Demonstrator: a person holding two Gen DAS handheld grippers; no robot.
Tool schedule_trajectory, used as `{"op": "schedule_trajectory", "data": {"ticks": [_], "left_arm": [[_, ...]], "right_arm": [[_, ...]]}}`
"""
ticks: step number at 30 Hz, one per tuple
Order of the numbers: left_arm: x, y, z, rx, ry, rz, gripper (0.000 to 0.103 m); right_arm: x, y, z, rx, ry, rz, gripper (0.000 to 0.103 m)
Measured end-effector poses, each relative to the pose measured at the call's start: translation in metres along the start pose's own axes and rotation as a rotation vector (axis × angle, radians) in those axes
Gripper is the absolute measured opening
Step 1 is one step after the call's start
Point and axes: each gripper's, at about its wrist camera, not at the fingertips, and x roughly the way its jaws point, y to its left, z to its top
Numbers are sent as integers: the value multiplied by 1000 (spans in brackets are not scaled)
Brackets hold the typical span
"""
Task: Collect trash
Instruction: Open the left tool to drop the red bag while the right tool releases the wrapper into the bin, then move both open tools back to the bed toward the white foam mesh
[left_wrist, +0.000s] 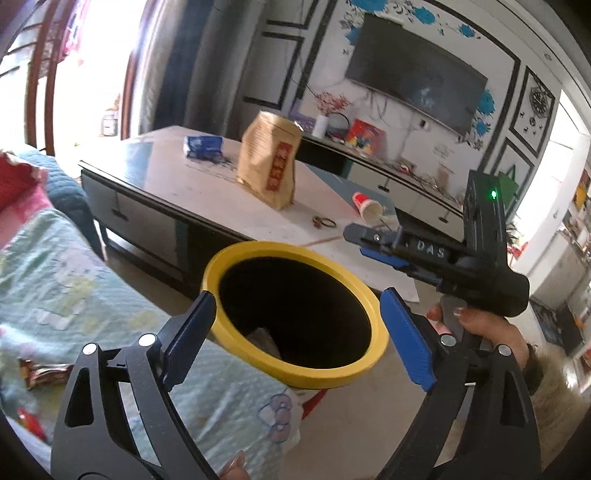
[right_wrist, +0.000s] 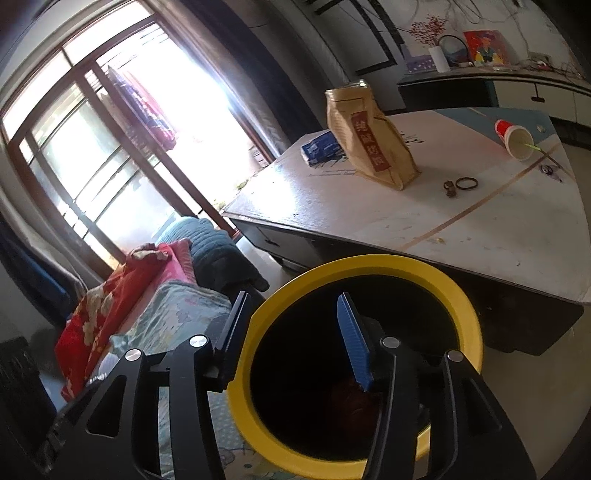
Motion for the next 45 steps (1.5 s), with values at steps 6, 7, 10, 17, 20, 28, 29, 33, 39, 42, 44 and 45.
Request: {"op": "schedule_trajectory", "data": {"ticks": [6, 7, 10, 17, 20, 28, 29, 33, 39, 42, 44, 45], "left_arm": [[-25, 9, -1, -19, -44, 50, 92], [-28, 10, -1, -22, -49, 56, 92], [-36, 14, -3, -27, -61, 74, 92], [-58, 23, -9, -53, -98, 117, 92], [-66, 29, -12, -70, -110, 134, 92], [-90, 43, -21, -98, -139, 199, 92], [-94, 46, -21, -102, -143, 209, 92], [-105, 53, -25, -118, -158, 240, 92], [-122, 66, -29, -141, -182, 283, 92], [-131, 73, -33, -157, -190, 301, 92], [-136, 77, -34, -165, -196, 309, 92], [-140, 79, -35, -169, -200, 314, 92]], "right_arm": [[-2, 23, -5, -50, 11, 21, 55], [-3, 29, -7, -65, 13, 25, 56], [-5, 38, -9, -88, 15, 37, 60], [-11, 59, -15, -142, 12, 46, 66], [-13, 67, -18, -162, 11, 48, 69], [-12, 90, -29, -207, 29, 76, 71], [-12, 95, -31, -217, 35, 85, 72], [-10, 109, -38, -245, 50, 107, 72], [-8, 135, -51, -295, 77, 148, 73], [-8, 147, -57, -319, 88, 167, 73], [-7, 155, -61, -333, 94, 179, 73], [-7, 159, -64, -341, 98, 185, 74]]}}
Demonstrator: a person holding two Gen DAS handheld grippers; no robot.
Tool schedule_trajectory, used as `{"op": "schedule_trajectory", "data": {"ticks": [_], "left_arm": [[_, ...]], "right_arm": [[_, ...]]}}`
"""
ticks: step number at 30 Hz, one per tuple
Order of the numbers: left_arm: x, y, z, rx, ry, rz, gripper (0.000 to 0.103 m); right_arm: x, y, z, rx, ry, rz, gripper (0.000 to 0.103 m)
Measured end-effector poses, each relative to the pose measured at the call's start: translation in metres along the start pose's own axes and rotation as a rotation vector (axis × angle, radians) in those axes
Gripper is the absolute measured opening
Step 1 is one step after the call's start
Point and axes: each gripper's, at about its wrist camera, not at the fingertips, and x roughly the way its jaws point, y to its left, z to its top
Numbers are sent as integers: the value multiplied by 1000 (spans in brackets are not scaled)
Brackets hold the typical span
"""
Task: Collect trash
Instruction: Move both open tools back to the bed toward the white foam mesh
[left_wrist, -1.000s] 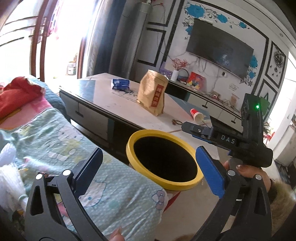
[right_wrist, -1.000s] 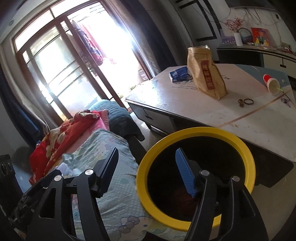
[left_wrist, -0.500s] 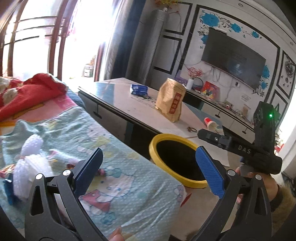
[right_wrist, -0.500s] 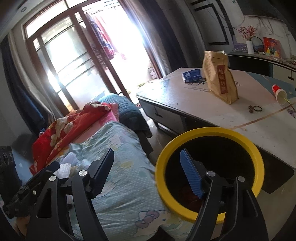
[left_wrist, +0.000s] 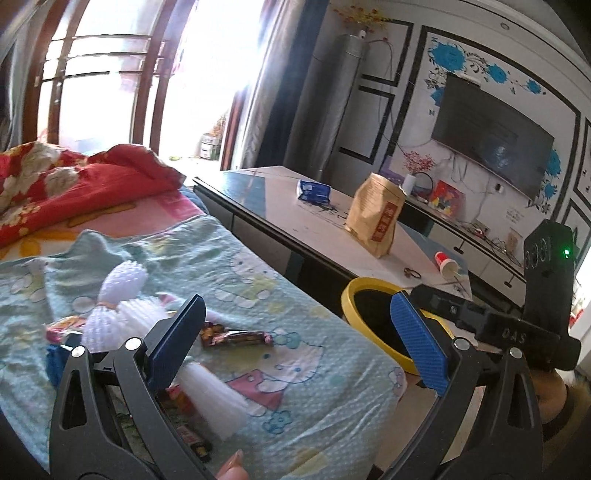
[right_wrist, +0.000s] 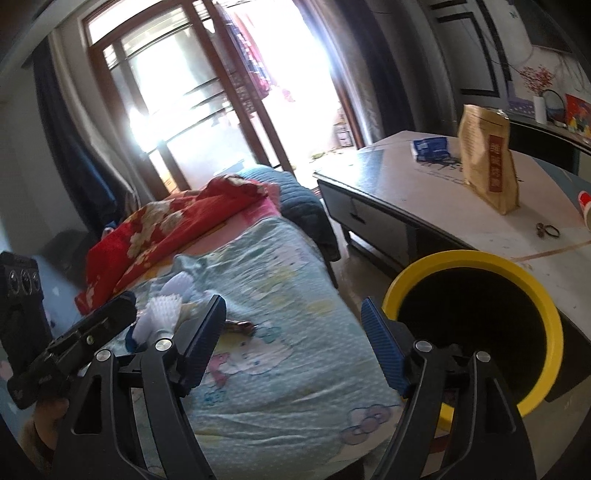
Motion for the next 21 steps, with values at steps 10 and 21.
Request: {"op": "schedule_trajectory", "data": {"ticks": [10, 21], "left_arm": [[-24, 36, 3, -47, -33, 56, 92], [-52, 86, 2, -129, -65, 142, 92]], "right_arm": [[17, 47, -10, -89, 48, 65, 74], [41, 92, -29, -170, 115, 121, 74]]}}
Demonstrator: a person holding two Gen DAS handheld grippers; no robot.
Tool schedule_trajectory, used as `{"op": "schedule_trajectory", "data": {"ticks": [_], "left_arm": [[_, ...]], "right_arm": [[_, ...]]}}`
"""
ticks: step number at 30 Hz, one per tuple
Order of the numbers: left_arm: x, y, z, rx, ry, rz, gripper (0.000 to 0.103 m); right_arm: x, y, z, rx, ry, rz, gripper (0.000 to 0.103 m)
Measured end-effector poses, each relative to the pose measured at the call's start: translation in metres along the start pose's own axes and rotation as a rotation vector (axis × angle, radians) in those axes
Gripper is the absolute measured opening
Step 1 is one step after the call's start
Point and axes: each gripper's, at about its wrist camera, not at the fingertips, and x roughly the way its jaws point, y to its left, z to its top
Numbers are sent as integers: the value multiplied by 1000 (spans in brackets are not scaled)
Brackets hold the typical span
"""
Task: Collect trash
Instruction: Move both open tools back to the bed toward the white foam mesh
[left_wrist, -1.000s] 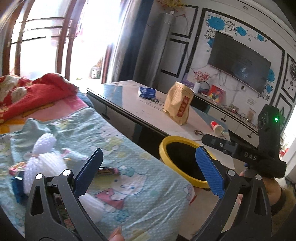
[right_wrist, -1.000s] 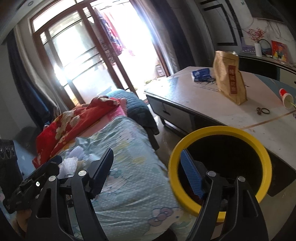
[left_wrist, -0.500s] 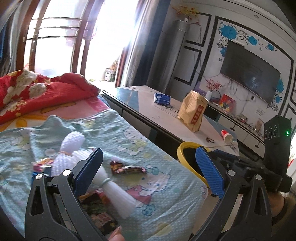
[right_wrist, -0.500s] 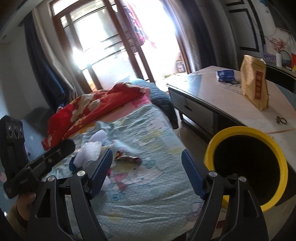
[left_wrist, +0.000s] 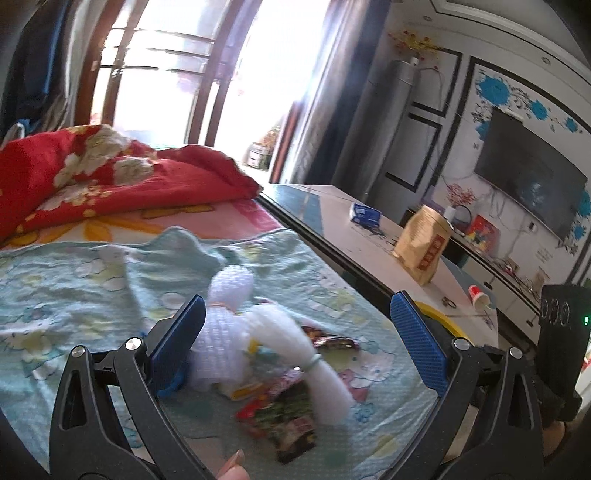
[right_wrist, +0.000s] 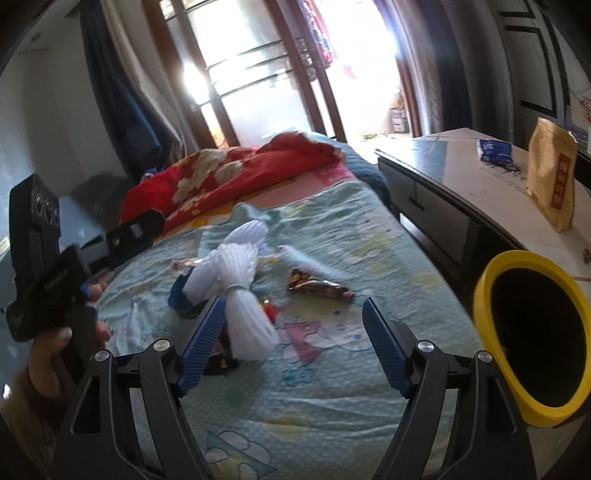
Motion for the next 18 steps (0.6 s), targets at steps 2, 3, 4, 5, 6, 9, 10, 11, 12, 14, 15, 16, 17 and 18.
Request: {"op": "schedule_trajectory", "data": {"ticks": [2, 3, 4, 5, 6, 9, 10, 11, 12, 14, 15, 16, 17, 18], "left_arm": [[-3, 8, 1, -13, -5, 14, 92], [-5, 13, 1, -22, -8, 22, 92], [-6, 17, 1, -29, -9, 29, 92], [-7, 21, 1, -36, -9, 35, 92], [-9, 26, 0, -43, -11, 45, 92], [-15, 43, 0, -74, -18, 72, 92], [-17, 49, 0, -86, -21, 81, 92], [-19, 55, 0, -98, -23, 90, 92], [-21, 61, 0, -112, -27, 101, 92], [-25, 71, -1, -125, -32, 117, 92], [-27, 78, -2, -133, -33, 128, 92], [-28, 82, -3, -141, -33, 135, 92], [-30, 87, -4, -150, -33, 139, 92], [-31, 92, -5, -159, -30, 143, 92]], "right_arm": [[6, 9, -1, -17, 7, 7, 74], [9, 12, -1, -28, 12, 7, 74], [11, 14, -2, -33, 15, 7, 74], [14, 17, -2, -39, 20, 10, 74], [17, 19, -2, -45, 22, 15, 74], [26, 24, -4, -57, 36, 18, 74], [29, 26, -5, -61, 40, 17, 74], [33, 28, -5, -65, 45, 15, 74], [36, 29, -5, -68, 48, 17, 74], [42, 31, -5, -73, 55, 12, 74], [45, 32, -5, -77, 59, 13, 74], [47, 33, -6, -79, 61, 10, 74], [50, 34, -6, -82, 64, 6, 74], [52, 34, -6, -83, 68, 6, 74]]}}
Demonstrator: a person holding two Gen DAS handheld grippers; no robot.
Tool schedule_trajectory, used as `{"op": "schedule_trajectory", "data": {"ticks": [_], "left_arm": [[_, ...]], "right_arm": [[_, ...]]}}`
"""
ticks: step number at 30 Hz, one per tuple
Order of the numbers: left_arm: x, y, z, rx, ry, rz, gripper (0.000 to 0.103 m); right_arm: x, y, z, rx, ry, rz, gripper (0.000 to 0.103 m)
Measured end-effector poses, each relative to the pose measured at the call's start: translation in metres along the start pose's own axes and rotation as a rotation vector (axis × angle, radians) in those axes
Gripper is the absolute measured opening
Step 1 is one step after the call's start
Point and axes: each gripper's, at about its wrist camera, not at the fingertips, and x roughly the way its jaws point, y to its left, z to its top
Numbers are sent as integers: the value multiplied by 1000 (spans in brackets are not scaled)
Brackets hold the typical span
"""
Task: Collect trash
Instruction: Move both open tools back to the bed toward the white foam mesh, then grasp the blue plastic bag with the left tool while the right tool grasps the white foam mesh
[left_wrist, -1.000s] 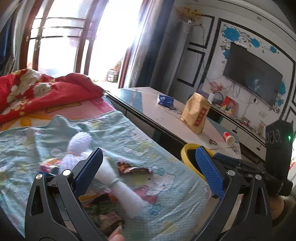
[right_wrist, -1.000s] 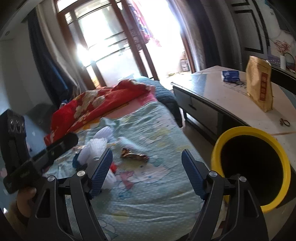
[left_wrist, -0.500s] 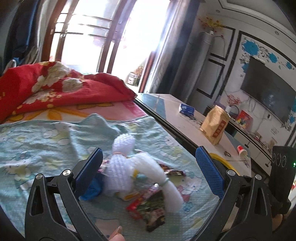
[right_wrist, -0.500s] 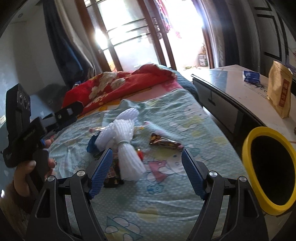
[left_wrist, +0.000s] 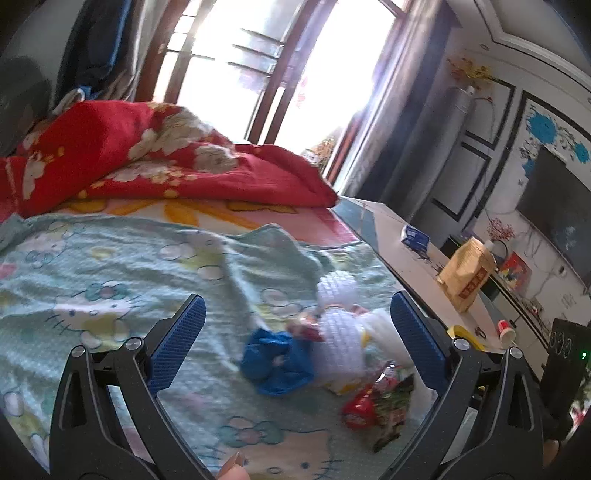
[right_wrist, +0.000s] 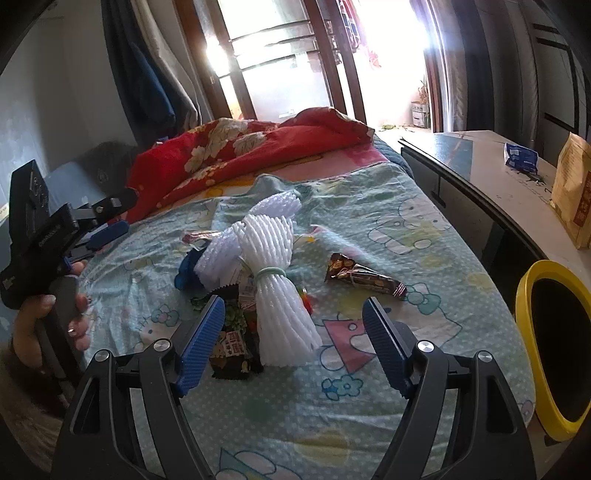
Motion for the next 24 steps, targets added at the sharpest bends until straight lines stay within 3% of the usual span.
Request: {"op": "schedule_trajectory", "data": {"ticks": [5, 10, 14, 18, 21, 23, 24], "left_arm": [[5, 18, -7, -13, 43, 2, 92], [16, 18, -19, -6, 108, -32, 70], [29, 11, -30, 36, 182, -55, 66], [40, 3, -42, 58, 213, -58, 62], [46, 4, -48, 44, 230, -63, 50], [48, 6, -50, 30, 237, -71, 35], [48, 9, -51, 16, 238, -80, 21]], "right_arm": [[15, -1, -3, 2, 27, -9, 74], [22, -3, -6, 9, 45, -6, 66], [27, -6, -9, 17, 59, 4, 62], [32, -6, -13, 22, 81, 22, 51], [35, -6, -15, 20, 98, 48, 41], [34, -4, -16, 12, 105, 60, 32], [34, -3, -16, 6, 106, 64, 27]]}}
